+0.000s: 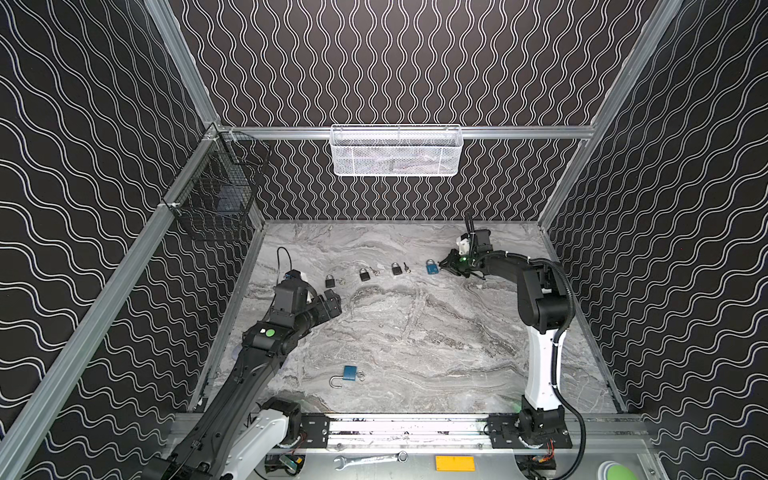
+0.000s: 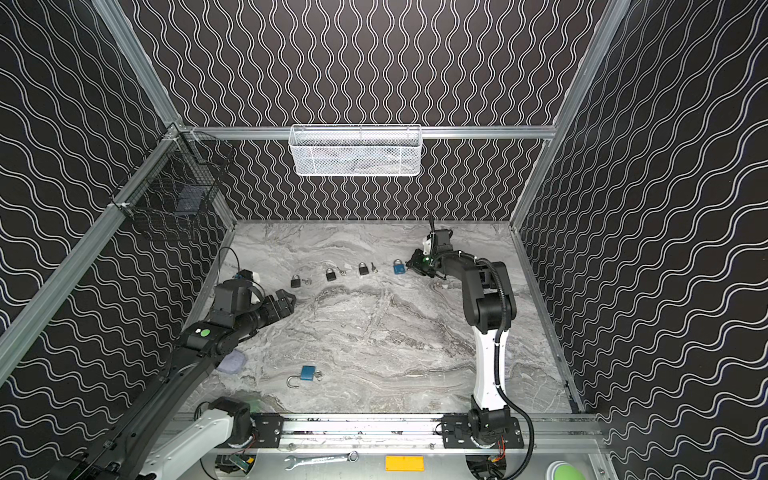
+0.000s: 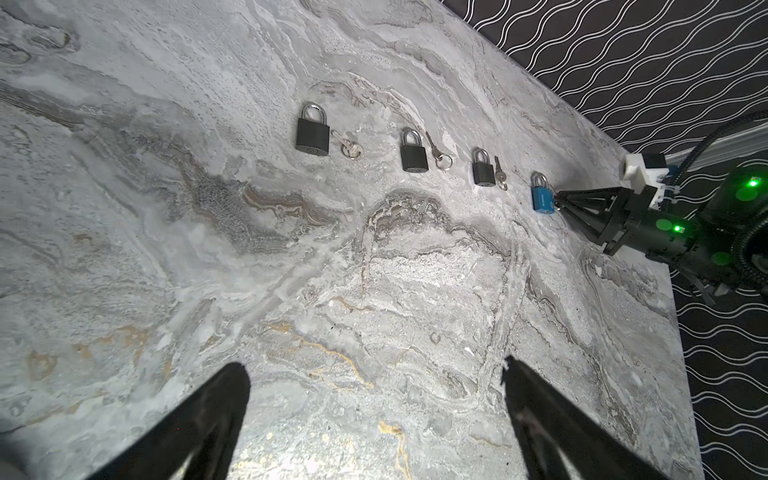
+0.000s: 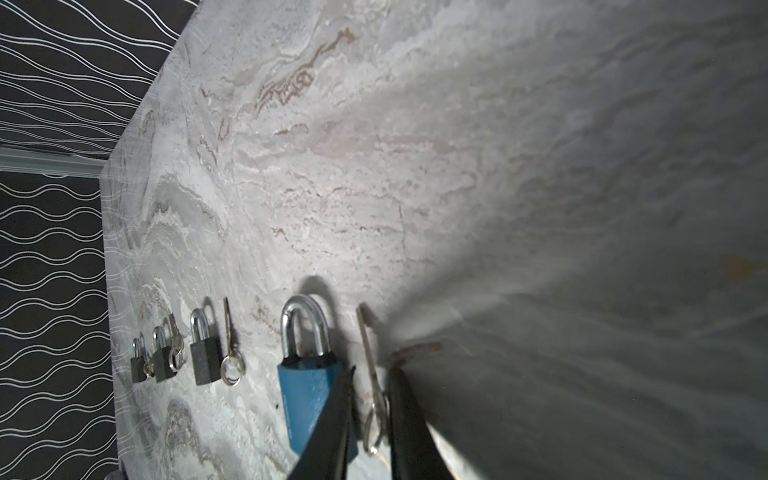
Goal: Lock with the key
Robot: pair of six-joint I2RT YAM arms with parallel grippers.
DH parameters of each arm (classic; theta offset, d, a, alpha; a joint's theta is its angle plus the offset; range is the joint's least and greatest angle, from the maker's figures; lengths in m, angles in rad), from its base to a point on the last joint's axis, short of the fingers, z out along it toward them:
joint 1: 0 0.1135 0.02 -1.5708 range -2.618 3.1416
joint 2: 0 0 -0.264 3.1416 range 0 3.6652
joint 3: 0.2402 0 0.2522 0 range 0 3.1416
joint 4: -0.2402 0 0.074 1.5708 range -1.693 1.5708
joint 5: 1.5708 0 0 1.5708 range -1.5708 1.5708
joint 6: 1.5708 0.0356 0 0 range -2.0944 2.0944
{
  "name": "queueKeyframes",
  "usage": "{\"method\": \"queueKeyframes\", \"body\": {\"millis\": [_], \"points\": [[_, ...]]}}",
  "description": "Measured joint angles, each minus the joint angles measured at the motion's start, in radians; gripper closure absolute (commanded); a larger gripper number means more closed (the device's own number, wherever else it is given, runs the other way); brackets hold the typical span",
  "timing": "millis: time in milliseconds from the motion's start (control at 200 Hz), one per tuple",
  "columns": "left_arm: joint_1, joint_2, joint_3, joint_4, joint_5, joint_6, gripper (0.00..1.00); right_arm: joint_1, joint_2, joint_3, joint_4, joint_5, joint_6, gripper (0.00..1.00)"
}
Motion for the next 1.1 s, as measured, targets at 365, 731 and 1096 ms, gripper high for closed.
{"method": "queueKeyframes", "body": {"millis": [365,731,1096], "points": [[0.031,-0.038,-0.050,0.003,-0.025,-0.055,0.02,0.000,-0.058,-0.035,-0.021,0.037,-0.005,0.38],[0.043,-0.076,-0.086,-0.012,-0.029,-0.081,0.01,0.004,-0.242,-0.117,-0.060,0.093,-0.022,0.00],[0.045,-0.032,-0.043,-0.178,-0.014,-0.075,0.01,0.230,-0.583,-0.306,-0.109,0.162,-0.148,0.00]]}}
